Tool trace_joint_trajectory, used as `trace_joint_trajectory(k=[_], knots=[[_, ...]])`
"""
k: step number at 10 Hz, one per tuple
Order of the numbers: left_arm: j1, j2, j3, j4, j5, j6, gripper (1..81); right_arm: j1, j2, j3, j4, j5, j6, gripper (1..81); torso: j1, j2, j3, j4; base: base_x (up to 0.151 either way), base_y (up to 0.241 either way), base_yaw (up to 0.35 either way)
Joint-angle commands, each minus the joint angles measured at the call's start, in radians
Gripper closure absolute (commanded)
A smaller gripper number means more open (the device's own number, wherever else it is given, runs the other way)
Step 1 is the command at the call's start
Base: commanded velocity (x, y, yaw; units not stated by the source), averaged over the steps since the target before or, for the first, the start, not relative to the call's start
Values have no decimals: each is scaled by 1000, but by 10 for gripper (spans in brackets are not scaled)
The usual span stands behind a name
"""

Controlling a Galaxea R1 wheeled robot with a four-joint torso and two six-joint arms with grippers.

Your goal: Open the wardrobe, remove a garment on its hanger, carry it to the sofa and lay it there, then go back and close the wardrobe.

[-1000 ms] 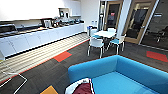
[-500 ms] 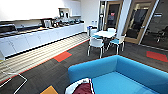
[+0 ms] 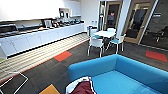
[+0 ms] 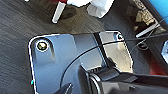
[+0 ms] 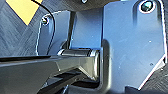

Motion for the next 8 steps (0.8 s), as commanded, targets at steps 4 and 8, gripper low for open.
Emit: trace_joint_trajectory(k=[4,8], knots=[[-57,-10,-1,14,21,4,10,36,13,6,-1,-47,-1,10,1,0,0,0,-93,0,0],[-56,2,-1,13,24,4,10,35,13,6,-1,-47,-1,10,1,0,0,0,-103,0,0]])
